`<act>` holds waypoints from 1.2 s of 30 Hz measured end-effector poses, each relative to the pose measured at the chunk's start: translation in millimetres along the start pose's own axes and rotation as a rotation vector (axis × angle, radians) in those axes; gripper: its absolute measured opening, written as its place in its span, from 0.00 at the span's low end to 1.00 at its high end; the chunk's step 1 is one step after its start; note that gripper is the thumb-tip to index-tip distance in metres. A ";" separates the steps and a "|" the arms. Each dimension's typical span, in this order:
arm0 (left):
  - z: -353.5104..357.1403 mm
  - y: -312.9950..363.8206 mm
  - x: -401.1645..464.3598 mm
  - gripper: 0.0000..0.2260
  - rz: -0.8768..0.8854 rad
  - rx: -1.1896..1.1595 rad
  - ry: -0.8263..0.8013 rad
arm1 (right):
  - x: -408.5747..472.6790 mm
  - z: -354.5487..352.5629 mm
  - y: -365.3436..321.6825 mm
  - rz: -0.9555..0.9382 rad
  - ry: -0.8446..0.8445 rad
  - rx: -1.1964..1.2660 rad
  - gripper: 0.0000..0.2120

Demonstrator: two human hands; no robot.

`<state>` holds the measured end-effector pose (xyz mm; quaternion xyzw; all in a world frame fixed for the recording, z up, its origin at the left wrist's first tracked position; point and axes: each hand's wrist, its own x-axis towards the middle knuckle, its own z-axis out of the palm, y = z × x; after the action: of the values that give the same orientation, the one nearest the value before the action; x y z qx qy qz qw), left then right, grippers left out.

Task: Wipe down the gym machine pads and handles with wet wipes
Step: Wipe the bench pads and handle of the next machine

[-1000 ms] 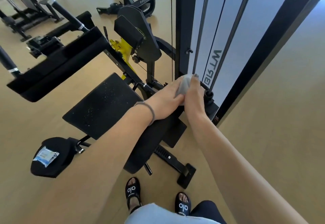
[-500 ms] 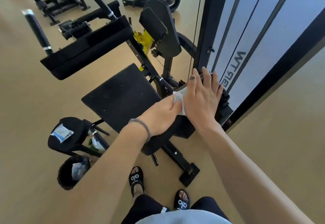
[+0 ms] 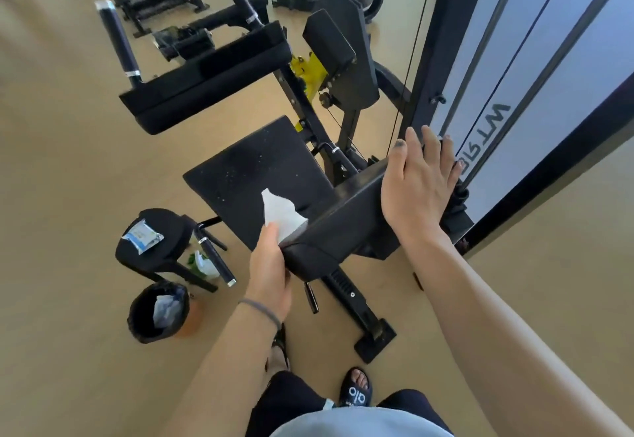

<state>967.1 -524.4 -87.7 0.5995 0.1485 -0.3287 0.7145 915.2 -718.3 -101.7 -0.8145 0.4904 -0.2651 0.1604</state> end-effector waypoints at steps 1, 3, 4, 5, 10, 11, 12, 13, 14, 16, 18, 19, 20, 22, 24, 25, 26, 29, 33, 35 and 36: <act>-2.0 -1.5 -2.7 0.12 -0.015 -0.051 -0.015 | -0.8 -0.2 0.0 -0.001 -0.003 0.001 0.34; -1.9 -9.6 -16.2 0.12 -0.079 -0.115 -0.013 | -1.9 -1.2 -0.4 0.004 -0.018 -0.001 0.32; 3.3 -13.2 -23.3 0.11 -0.121 -0.114 0.018 | -1.9 -1.5 -0.7 0.009 -0.020 0.001 0.31; 6.2 -18.5 -28.2 0.10 -0.132 -0.095 0.046 | -1.4 -1.6 -0.5 0.014 -0.019 0.001 0.31; 12.0 -15.8 -28.8 0.16 -0.033 -0.085 0.085 | 1.3 -2.9 -2.5 0.031 -0.019 0.047 0.27; 9.1 -12.1 -15.9 0.15 -0.055 -0.132 0.084 | 1.5 -2.7 -2.6 0.038 -0.011 0.058 0.27; 6.8 -9.0 -5.1 0.14 -0.092 -0.186 0.071 | 1.5 -2.2 -2.7 0.039 -0.004 0.053 0.27; 4.2 -8.1 7.2 0.14 -0.126 -0.226 0.059 | 1.7 -1.7 -2.7 0.036 0.004 0.037 0.28; 1.7 -8.4 16.8 0.14 -0.147 -0.249 0.048 | 1.8 -0.9 -2.7 0.032 0.007 0.021 0.29; 1.0 -9.8 16.4 0.10 -0.162 -0.233 0.033 | 2.5 2.2 -0.7 0.028 0.011 0.015 0.29; 2.5 -13.2 6.8 0.14 -0.156 -0.219 -0.006 | 2.5 6.3 2.4 0.042 0.028 0.038 0.28; 2.8 -14.3 0.7 0.15 -0.156 -0.215 -0.022 | 3.1 7.8 3.9 0.051 0.036 0.039 0.28; 1.1 -15.3 -2.1 0.15 -0.161 -0.231 -0.021 | 3.0 7.5 4.1 0.051 0.033 0.021 0.27; -5.8 -16.2 11.1 0.11 -0.201 -0.239 -0.038 | 3.3 9.5 4.1 0.043 0.024 0.000 0.25; -5.9 -12.0 32.8 0.06 -0.277 -0.278 -0.073 | 3.0 9.3 2.5 0.071 0.028 0.059 0.25; -5.2 -8.6 44.8 0.04 -0.293 -0.242 -0.041 | 2.4 8.2 1.5 0.088 0.044 0.082 0.27; -5.6 -6.4 57.3 0.04 -0.317 -0.223 0.008 | 1.1 6.4 -0.4 0.090 0.056 0.071 0.28; -13.4 -9.7 96.2 0.10 -0.353 -0.103 0.086 | -2.1 -0.9 -8.4 0.098 0.051 0.051 0.26; -11.1 -1.6 123.3 0.13 -0.403 0.072 0.136 | -4.8 -10.6 -16.7 0.127 0.040 0.099 0.25; -11.8 3.6 139.3 0.13 -0.424 0.094 0.133 | -5.3 -12.8 -17.0 0.129 0.028 0.131 0.24; -12.4 4.1 150.4 0.12 -0.438 0.121 0.131 | -5.1 -13.0 -16.8 0.131 0.024 0.145 0.24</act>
<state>1083.2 -556.1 -178.7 0.6149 0.3012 -0.4444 0.5777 917.6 -705.9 -83.8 -0.7639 0.5239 -0.2986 0.2301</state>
